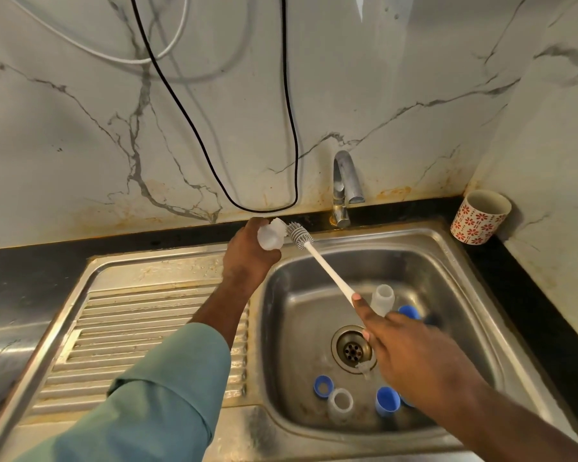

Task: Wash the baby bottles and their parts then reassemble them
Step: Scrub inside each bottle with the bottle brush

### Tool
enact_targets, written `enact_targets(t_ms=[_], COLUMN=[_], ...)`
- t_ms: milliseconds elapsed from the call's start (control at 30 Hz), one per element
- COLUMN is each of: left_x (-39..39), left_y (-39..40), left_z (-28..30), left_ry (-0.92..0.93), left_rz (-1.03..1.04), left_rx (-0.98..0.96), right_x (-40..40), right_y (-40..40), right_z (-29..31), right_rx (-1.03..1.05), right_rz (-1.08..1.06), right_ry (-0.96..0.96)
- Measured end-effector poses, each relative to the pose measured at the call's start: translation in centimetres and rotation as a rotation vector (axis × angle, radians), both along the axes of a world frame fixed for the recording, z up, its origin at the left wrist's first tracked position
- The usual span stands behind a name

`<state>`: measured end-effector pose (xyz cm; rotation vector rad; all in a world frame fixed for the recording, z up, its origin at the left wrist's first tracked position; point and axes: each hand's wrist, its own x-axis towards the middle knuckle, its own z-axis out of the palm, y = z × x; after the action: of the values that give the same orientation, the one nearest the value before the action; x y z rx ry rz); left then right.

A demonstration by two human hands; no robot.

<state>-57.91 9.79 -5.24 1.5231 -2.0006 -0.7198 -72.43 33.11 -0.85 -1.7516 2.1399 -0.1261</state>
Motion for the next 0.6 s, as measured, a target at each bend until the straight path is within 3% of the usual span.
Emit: enact_targets(t_ms=[300, 600], left_x=[-0.6, -1.5], left_y=[0.7, 1.6], left_z=[0.1, 0.3], left_ry=[0.132, 0.111], left_rz=[0.033, 0.075], left_rx=[0.044, 0.031], right_x=[-0.7, 0.6], right_y=[-1.8, -3.2], right_z=[-1.6, -0.6], right_rx=[-0.012, 0.008], right_rz=[0.034, 0.071], right_ry=[0.176, 0.254])
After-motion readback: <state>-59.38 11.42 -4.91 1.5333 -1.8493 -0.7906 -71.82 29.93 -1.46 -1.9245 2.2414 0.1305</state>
